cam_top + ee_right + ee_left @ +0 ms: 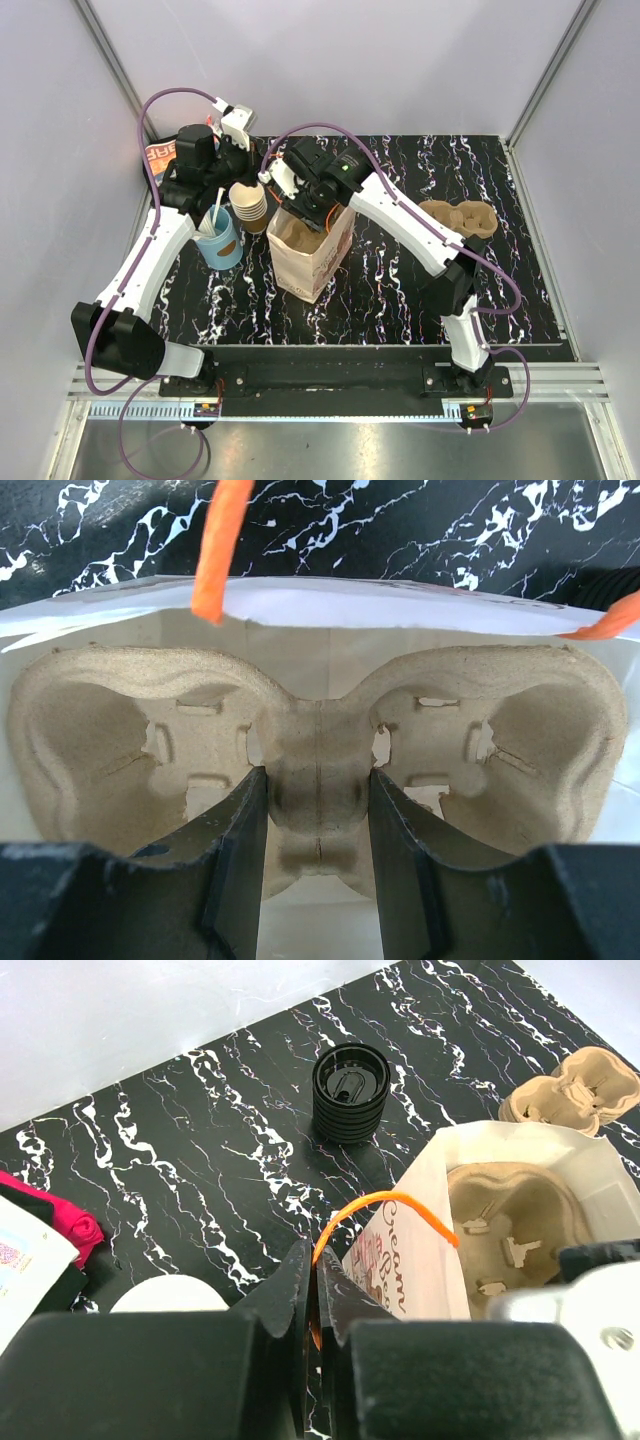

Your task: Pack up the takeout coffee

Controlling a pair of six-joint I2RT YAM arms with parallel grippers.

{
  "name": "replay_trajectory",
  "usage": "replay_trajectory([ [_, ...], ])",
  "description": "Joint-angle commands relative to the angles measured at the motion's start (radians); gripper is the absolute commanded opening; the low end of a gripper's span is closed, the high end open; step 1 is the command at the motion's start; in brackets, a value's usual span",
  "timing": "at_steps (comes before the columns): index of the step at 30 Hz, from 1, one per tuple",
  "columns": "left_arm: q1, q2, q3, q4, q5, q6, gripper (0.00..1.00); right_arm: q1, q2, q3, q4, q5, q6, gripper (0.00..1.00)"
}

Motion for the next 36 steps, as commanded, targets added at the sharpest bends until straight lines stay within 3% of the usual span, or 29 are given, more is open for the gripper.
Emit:
replay_trajectory([
  [1,0.001,-0.040,-0.006,0.065,-0.019,-0.027,0.04,-0.012,0.003,0.012,-0.004,-0.028,0.039,0.30],
  [36,0.001,-0.053,-0.029,0.080,-0.056,-0.035,0.00,-0.012,0.043,0.014,-0.048,-0.054,0.051,0.33],
])
